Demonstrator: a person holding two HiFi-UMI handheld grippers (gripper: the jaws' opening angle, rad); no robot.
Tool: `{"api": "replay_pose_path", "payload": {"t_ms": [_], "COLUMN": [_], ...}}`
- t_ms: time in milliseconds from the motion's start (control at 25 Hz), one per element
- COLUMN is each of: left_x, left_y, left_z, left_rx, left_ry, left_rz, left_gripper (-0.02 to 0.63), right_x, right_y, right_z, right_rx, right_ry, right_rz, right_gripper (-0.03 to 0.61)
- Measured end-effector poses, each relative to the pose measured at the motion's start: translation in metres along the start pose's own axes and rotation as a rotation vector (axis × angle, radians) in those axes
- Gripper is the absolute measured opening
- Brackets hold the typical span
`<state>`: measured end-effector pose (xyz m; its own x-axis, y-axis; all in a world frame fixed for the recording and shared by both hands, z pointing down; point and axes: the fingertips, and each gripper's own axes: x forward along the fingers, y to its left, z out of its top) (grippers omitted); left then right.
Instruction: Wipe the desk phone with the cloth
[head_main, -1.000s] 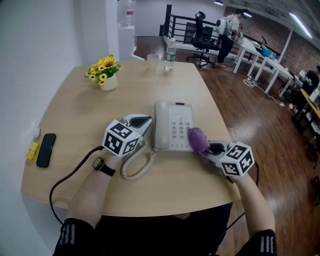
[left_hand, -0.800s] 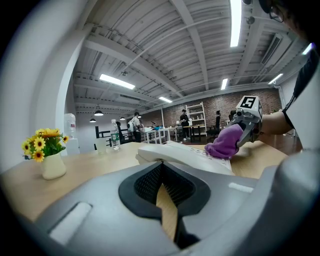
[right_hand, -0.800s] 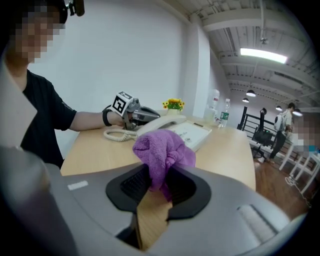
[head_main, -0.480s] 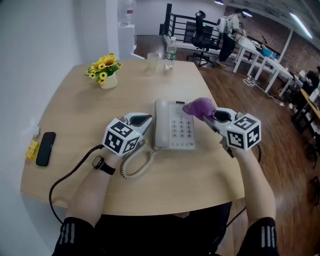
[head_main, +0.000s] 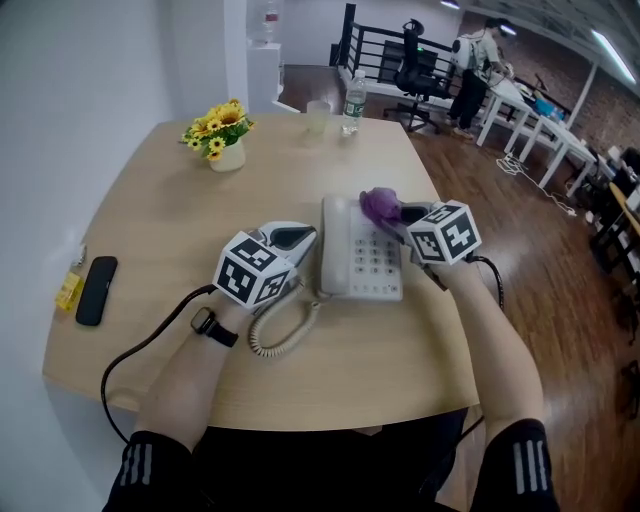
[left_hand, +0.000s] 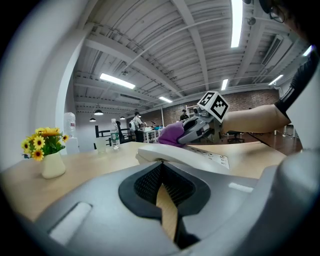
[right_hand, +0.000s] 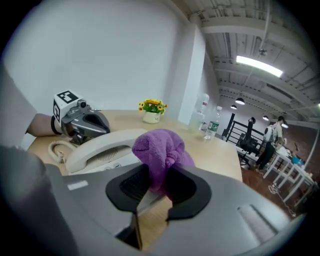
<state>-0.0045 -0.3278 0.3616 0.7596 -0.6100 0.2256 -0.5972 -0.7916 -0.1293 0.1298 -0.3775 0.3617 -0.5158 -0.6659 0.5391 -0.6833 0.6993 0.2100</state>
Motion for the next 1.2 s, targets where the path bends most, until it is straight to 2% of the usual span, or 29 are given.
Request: {"api": "replay_pose_path", "payload": {"t_ms": [240,440,760,880,1000,1200], "left_x": [-0.001,-0.001,-0.001,-0.001,-0.002,-0.001], "left_y": [0.000,0.000,0.001,0.001,0.001,0.001], "left_z": [0.000,0.000,0.000,0.000,0.000,0.000], "left_rx": [0.005,0.011,0.006,0.007,0.008,0.001], "left_ry": [0.000,0.000,-0.004,-0.004,-0.004,-0.004], "left_rz": [0.004,0.008,0.009,0.007,0.009,0.007], "left_gripper": [-0.006,-0.006,-0.006,-0.006,-0.006,-0.006], "right_x": [-0.025,-0.054,-0.081,-0.090,-0.087,-0.047], "right_y": [0.055,0.103,0.143,0.136,0.103,0.028], "right_z": [-0.021,-0.046,-0.065,-0.040,-0.002,0.042], "right_rx": [-0.097,-0.107,-0.147,-0.156,-0.125,-0.015], "right_ry": [0.016,-0.006,-0.011,-0.096,-0.170,-0.174], "right_rz": [0.081,0.166,0.218,0.202,0.130,0.004], "right_gripper": [0.103,0.103,0.103,0.104,0.103,0.103]}}
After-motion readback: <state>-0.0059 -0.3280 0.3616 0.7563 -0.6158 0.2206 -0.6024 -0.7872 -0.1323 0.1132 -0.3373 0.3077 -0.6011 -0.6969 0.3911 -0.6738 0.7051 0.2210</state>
